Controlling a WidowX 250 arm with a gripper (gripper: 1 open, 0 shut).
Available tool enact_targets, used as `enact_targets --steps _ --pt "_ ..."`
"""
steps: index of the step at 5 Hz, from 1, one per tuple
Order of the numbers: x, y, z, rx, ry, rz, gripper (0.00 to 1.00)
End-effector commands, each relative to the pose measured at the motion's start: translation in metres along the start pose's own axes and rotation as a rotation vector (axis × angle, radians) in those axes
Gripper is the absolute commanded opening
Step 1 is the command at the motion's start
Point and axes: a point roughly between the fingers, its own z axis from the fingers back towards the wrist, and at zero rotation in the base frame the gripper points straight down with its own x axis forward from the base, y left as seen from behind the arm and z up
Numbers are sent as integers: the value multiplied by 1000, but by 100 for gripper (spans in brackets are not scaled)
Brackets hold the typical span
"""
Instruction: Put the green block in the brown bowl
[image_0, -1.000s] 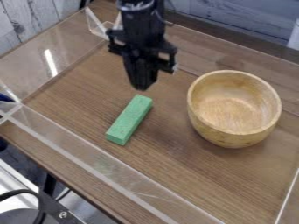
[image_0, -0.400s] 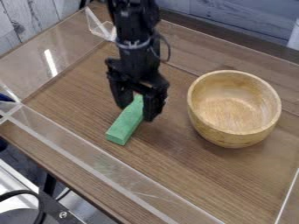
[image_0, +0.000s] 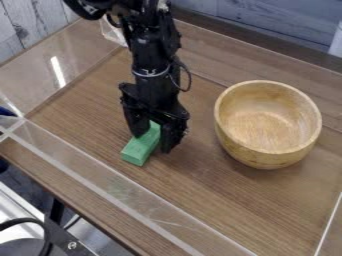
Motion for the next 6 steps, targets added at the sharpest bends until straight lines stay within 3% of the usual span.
enact_targets --steps 1,2,4,5,6 --pt "4 4 1 6 -18 8 0" --pt "4 3 2 0 -15 12 0" --pt "9 0 26 -24 -29 29 0" --pt "15 -1 46 -41 -56 40 0" --pt "30 -10 72 -53 -81 44 0"
